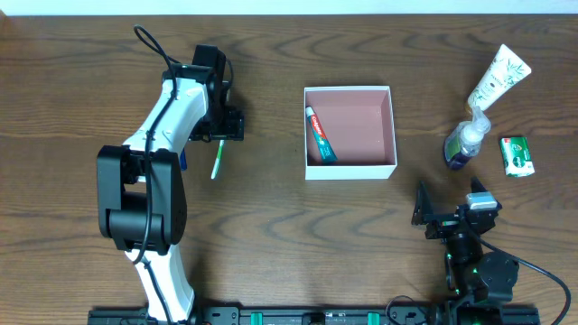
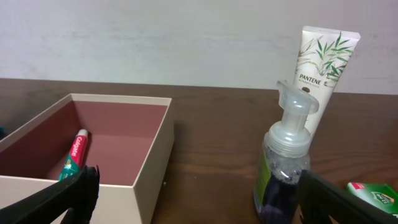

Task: Pack container
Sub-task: 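Lower the left gripper and grasp the green toothbrush handle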

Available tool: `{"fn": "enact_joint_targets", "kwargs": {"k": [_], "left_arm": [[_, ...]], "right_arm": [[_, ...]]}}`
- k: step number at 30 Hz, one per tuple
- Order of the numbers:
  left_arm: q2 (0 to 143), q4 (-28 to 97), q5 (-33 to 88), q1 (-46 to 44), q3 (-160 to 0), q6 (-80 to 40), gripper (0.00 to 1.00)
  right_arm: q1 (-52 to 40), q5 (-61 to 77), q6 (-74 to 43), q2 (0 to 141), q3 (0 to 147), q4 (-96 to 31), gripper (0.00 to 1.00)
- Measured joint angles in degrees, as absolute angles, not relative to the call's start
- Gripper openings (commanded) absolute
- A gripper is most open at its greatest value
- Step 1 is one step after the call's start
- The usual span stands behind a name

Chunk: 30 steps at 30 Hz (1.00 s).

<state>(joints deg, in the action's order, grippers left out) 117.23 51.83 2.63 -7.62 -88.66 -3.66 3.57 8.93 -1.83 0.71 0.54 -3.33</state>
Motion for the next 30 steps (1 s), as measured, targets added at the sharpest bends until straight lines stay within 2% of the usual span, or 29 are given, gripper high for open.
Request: {"fn": "enact_joint_targets", "kwargs": {"k": [30], "left_arm": [[117.6, 48.8, 2.6, -7.6, -85.8, -4.7, 0.83]], "right_arm": [[3.6, 8.9, -1.8, 0.7, 0.5, -3.3, 0.99]]}}
